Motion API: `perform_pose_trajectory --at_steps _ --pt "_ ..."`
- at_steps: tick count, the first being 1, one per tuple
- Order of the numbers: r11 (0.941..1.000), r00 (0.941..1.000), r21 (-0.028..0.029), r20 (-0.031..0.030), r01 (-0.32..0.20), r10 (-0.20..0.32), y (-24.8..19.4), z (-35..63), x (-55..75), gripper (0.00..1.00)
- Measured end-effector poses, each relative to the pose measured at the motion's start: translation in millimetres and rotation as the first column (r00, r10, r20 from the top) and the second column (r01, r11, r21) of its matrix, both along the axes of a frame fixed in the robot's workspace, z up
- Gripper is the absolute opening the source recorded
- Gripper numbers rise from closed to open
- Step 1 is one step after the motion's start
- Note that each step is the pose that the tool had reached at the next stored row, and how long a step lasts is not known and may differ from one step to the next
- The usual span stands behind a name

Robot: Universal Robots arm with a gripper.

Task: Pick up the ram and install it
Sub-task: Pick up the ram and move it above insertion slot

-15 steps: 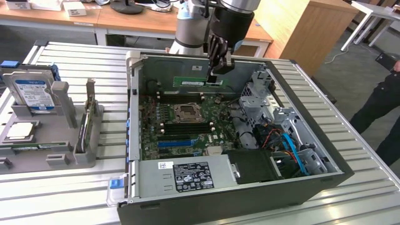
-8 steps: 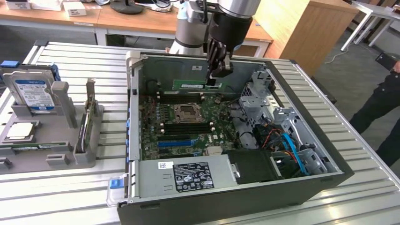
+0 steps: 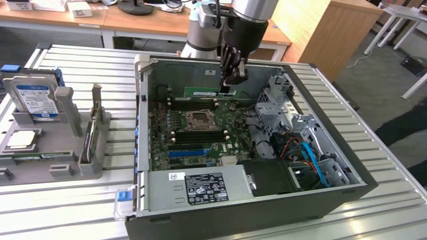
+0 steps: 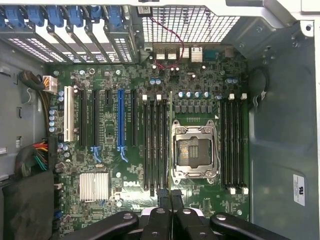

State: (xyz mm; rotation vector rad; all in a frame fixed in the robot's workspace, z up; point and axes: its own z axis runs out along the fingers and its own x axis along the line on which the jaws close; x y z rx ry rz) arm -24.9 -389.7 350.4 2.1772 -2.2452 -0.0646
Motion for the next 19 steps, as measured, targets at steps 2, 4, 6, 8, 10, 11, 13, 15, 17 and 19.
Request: perform_pose_trajectory --at_steps 2,4,6,8,10,11,13,15,17,19 --pt "1.0 1.0 0.0002 0.0003 0.0 0.0 0.1 -0.2 -0.7 0.12" --pt "1.0 1.0 0.0001 0.0009 0.0 0.0 0.1 -0.2 -2.3 0.12" --pt "1.0 1.0 0.0002 0.0013 0.0 0.0 0.2 -0.3 -3.6 0.12" --pt "1.0 1.0 0.0002 0.0013 0.0 0.0 0.2 -0.4 -4.7 0.12" --pt "1.0 1.0 0.0002 0.0014 0.0 0.0 0.2 -0.4 -5.2 0.12" --pt "1.0 1.0 0.0002 0.0014 0.0 0.0 0.2 -0.4 -5.2 0.12" --pt "1.0 1.0 0.0007 0.0016 0.0 0.0 0.2 -1.3 -5.2 0.12" --pt "1.0 1.0 0.0003 0.0015 0.0 0.0 0.2 -3.4 -5.2 0.12" --pt "1.0 1.0 0.0003 0.0016 0.0 0.0 0.2 -6.1 -5.2 0.12" --pt "1.0 1.0 0.0002 0.0015 0.0 0.0 0.2 -8.5 -5.2 0.12"
